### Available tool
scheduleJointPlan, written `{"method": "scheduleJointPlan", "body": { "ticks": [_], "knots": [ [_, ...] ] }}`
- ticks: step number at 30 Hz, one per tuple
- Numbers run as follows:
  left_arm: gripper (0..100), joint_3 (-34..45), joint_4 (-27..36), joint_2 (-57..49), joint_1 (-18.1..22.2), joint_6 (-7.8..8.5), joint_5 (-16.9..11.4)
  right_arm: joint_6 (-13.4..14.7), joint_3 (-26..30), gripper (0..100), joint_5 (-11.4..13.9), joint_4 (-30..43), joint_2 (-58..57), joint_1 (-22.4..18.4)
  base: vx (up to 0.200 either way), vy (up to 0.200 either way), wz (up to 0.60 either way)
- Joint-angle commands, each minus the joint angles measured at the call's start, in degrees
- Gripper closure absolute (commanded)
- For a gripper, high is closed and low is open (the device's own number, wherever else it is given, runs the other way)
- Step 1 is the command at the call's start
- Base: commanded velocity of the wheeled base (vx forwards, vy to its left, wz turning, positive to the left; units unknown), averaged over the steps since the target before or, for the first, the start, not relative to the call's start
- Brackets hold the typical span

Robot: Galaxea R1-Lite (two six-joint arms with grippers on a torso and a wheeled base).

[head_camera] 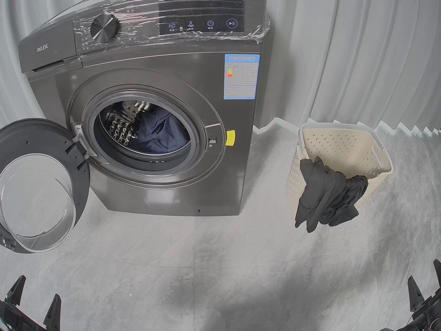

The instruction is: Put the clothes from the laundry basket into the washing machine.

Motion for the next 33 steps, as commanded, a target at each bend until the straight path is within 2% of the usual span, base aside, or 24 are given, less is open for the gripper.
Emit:
{"method": "scheduleJointPlan", "body": {
  "ticks": [1,4,29,33],
  "knots": [
    [0,0.92,0.02,-0.66,0.0,-0.26,0.2,-0.02,0.84,0,0.02,0.02,-0.68,0.0,0.0,-0.2,0.0],
    [0,0.84,0.02,-0.66,0.0,-1.05,0.38,-0.02,0.84,0,0.02,0.02,-0.68,0.0,0.0,-0.2,0.0],
    [0,0.92,0.02,-0.66,0.0,-1.14,0.38,-0.19,0.84,0,0.1,0.02,-0.59,0.0,0.0,-0.2,0.0],
    [0,0.92,0.02,-0.66,0.0,-0.53,0.38,-0.19,0.84,0,0.1,0.02,-0.59,-0.08,0.0,-0.1,0.0]
  ]
}}
